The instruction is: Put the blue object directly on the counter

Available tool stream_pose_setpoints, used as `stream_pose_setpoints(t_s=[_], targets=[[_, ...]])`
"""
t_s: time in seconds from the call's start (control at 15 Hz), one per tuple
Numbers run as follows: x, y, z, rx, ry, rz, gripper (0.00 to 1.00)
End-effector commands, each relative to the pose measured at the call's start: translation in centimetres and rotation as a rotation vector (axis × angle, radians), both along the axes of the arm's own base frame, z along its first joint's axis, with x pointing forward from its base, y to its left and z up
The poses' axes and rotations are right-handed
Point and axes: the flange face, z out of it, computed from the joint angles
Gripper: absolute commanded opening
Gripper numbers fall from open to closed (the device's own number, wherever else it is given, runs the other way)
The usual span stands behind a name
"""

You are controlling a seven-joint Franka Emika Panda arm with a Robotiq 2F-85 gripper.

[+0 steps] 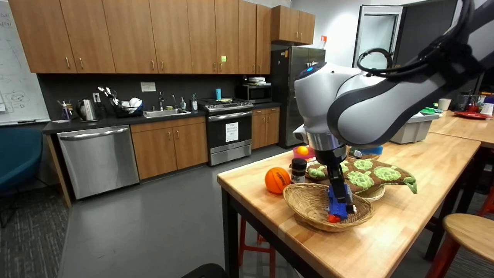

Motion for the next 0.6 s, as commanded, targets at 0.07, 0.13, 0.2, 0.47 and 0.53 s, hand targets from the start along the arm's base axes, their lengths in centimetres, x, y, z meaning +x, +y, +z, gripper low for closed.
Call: stream_pose_setpoints(t_s=[0.07,0.13,0.2,0.47,0.53], targets=[[1.5,-1.9,0.5,-0.011,-0.046,-0.028,1.00],[1.7,-2.2,0.6,-0.003,-0.060,-0.036,1.00],[1.9,-2.4,0.7,0.018,-0.076,-0.049,1.00],[2.4,-2.8,0.4,0.104,-0.113,-0.114,1.00],[2.3,-2.9,0.2,0.122,-0.114,-0.132,1.00]])
